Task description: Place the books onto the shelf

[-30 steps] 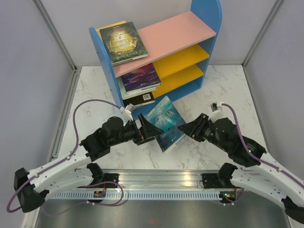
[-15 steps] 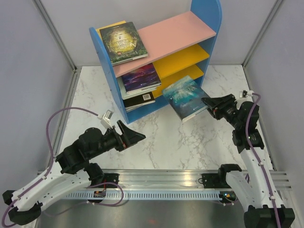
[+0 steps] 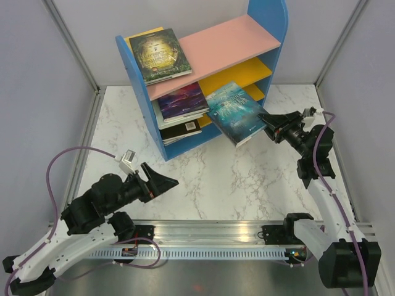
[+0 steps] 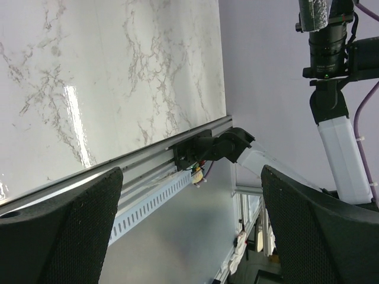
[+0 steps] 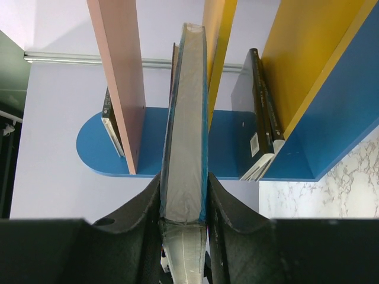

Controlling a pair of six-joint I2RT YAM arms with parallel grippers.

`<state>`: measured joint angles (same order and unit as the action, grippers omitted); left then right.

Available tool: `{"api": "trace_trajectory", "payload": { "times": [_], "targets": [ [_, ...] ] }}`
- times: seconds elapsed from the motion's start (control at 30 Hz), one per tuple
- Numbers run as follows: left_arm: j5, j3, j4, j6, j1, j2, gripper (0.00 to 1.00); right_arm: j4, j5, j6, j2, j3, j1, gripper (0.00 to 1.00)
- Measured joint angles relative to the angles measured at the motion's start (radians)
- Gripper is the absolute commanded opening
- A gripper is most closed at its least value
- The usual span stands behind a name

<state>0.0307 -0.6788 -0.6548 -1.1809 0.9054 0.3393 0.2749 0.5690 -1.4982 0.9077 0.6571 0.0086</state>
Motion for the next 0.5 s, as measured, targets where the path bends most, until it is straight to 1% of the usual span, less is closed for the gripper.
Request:
{"api": "trace_trajectory", "payload": {
  "times": [0.1,0.2,0.27,0.43,0.5],
  "targets": [
    [0.012,-0.01,-0.023,0.001,0.0,0.0,1.0,0.012,-0.001,-0.006,0.012,0.0,-0.003,0.0],
    [0.021,-0.032,-0.039,0.008,0.0,0.002,1.0,-0.015,-0.003,0.004,-0.018,-0.003,-0.002,0.0],
    [0.022,-0.048,-0.048,0.015,0.0,0.006,1.0,-0.051,-0.007,0.014,-0.068,-0.018,-0.002,0.0],
    [0.024,-0.055,-0.058,0.023,0.0,0.011,1.0,-0.151,-0.019,0.025,-0.255,-0.103,-0.005,0.0],
    [0.025,-0.055,-0.06,0.024,0.0,0.012,1.0,-0.185,-0.012,0.026,-0.296,-0.124,-0.004,0.0]
  ]
}}
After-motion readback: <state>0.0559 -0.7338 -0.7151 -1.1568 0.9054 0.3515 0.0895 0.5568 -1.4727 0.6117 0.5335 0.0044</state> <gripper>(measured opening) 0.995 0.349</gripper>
